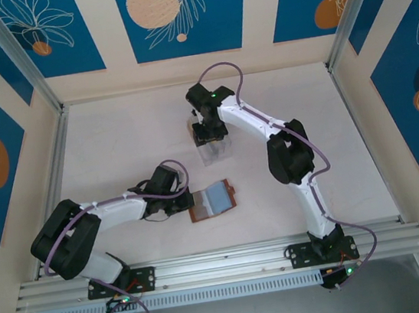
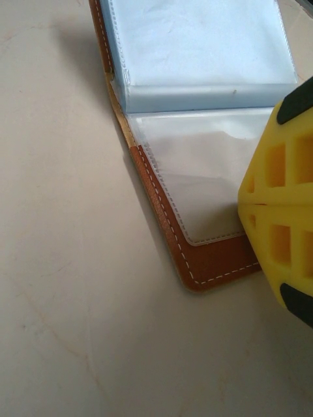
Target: Put the credit cards into the card holder
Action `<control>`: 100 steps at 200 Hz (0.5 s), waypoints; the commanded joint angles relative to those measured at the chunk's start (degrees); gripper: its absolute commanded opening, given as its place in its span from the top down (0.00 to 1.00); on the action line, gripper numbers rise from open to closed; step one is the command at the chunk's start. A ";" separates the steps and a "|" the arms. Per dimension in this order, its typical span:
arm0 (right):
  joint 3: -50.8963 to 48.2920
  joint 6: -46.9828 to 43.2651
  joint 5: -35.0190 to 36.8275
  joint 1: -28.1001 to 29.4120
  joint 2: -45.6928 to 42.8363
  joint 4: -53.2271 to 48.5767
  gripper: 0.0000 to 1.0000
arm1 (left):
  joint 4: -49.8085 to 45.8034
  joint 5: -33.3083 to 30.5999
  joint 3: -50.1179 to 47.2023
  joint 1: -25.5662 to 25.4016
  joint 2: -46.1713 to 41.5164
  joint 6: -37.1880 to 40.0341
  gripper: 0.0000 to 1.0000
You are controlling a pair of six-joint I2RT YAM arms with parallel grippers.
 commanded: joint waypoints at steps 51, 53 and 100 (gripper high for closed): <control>-0.06 -0.90 -5.18 -0.93 1.54 -0.17 0.59 | -3.27 -1.73 -1.79 -0.61 0.23 -0.85 1.00; -0.07 -0.91 -5.15 -0.93 1.59 -0.19 0.59 | -3.27 -1.76 -1.79 -0.61 0.22 -0.82 1.00; -0.43 -0.82 -3.43 -1.02 1.59 -0.11 0.60 | -3.25 -1.69 -1.89 -0.65 0.40 -1.04 1.00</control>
